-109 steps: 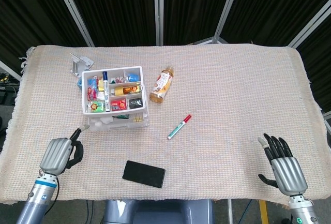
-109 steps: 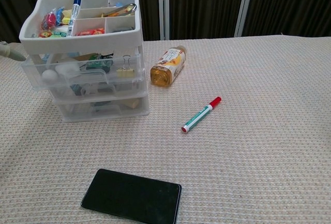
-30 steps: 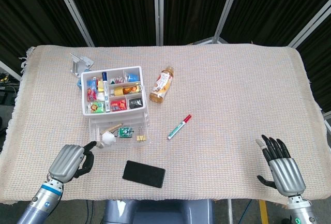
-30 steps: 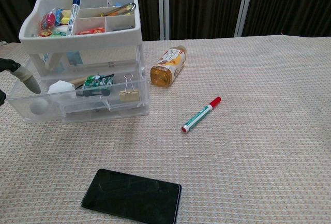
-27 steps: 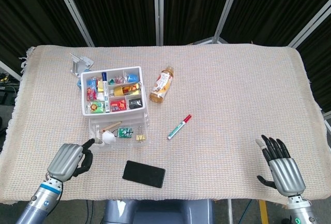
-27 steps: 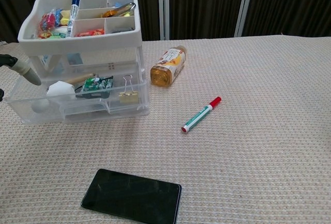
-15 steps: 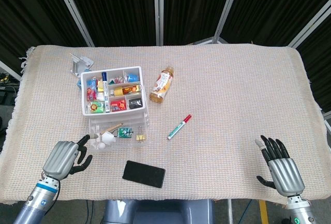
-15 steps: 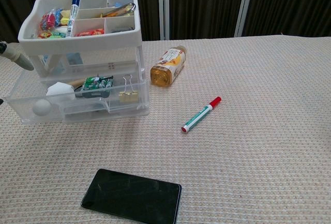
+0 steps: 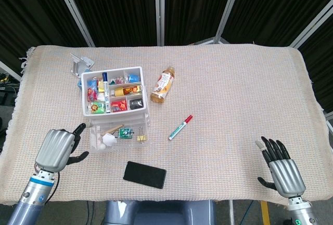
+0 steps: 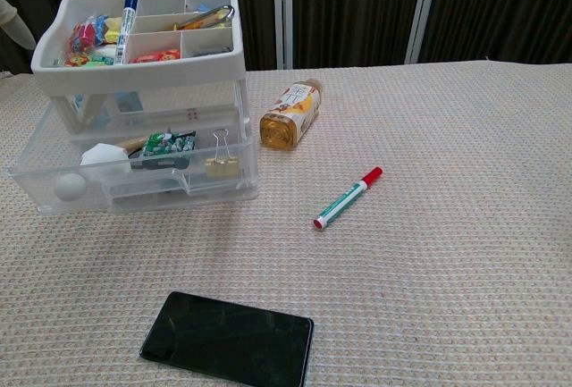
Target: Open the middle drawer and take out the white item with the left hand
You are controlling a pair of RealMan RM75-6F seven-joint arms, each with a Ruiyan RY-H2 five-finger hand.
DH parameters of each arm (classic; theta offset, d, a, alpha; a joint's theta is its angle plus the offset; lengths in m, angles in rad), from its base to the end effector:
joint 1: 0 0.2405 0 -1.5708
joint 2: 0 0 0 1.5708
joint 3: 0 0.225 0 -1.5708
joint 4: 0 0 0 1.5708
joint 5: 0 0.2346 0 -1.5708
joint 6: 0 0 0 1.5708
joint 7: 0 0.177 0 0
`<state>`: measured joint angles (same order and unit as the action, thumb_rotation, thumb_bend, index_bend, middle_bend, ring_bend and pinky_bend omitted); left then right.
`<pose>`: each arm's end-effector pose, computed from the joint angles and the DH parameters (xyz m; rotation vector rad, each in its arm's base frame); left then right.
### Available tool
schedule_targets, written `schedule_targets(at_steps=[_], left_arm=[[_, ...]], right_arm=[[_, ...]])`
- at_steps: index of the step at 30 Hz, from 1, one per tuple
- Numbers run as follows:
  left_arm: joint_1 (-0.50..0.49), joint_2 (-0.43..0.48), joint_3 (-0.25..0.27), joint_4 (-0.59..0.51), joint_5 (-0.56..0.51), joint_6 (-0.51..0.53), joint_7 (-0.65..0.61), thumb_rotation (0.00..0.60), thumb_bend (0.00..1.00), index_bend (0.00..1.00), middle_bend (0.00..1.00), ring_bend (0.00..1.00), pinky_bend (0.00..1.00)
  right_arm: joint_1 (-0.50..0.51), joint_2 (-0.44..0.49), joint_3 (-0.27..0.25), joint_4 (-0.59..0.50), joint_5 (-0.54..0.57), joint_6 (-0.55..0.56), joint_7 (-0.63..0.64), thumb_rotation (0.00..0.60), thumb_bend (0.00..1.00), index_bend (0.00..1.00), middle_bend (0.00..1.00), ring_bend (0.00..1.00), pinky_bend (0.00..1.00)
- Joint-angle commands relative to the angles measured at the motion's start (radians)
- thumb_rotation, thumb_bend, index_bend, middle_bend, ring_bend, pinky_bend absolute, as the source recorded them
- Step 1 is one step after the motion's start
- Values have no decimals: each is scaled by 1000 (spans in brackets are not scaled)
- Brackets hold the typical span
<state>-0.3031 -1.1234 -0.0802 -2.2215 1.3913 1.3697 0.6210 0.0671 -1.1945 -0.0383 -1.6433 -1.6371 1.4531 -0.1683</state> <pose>-0.1082 0.2317 0.0802 -1.6328 -0.8496 -0.9895 -0.2652 -0.1837 0.0699 1.5886 -0.8848 0.8538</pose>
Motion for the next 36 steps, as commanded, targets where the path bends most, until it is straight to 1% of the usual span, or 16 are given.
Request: schedule_targets(at_steps=[1, 5, 9, 13, 17, 22, 24, 26, 28, 36], left_arm=[[-55, 6, -64, -33, -101, -21, 86, 600, 132, 379, 943, 923, 795], [-105, 14, -93, -36, -176, -65, 126, 600, 132, 452, 998, 978, 857], [-163, 45, -113, -27, -234, -163, 88, 600, 133, 505, 1000, 1000, 884], [-206, 66, -117, 8, -229, -224, 72, 600, 141, 558, 1000, 1000, 888], [-231, 68, -103, 26, -238, -251, 104, 600, 141, 541, 1000, 1000, 888], [-264, 43, -92, 55, -268, -253, 167, 600, 143, 533, 1000, 1000, 888], [-277, 38, -87, 57, -290, -260, 190, 600, 145, 502, 1000, 1000, 888], [-291, 38, -81, 56, -314, -269, 215, 600, 146, 434, 1000, 1000, 888], [-308, 38, -77, 53, -347, -276, 240, 600, 147, 405, 1000, 1000, 888], [-364, 12, -59, 61, -441, -266, 304, 600, 156, 459, 1000, 1000, 888]], right_arm=[[0, 2, 2, 0, 3, 0, 5, 600, 19, 0, 0, 0, 0], [1, 4, 1, 0, 3, -1, 10, 600, 20, 0, 0, 0, 0], [3, 4, 1, 0, 3, -4, 12, 600, 20, 0, 0, 0, 0], [3, 4, 3, 0, 5, -4, 13, 600, 20, 0, 0, 0, 0], [2, 4, 2, 0, 6, -3, 12, 600, 20, 0, 0, 0, 0], [4, 3, 5, 2, 13, -7, 14, 600, 19, 0, 0, 0, 0], [4, 4, 5, 2, 12, -5, 14, 600, 19, 0, 0, 0, 0], [3, 5, 5, 1, 10, -3, 16, 600, 20, 0, 0, 0, 0], [2, 6, 4, 0, 8, -1, 17, 600, 20, 0, 0, 0, 0], [1, 9, 4, -2, 5, 4, 24, 600, 20, 0, 0, 0, 0]])
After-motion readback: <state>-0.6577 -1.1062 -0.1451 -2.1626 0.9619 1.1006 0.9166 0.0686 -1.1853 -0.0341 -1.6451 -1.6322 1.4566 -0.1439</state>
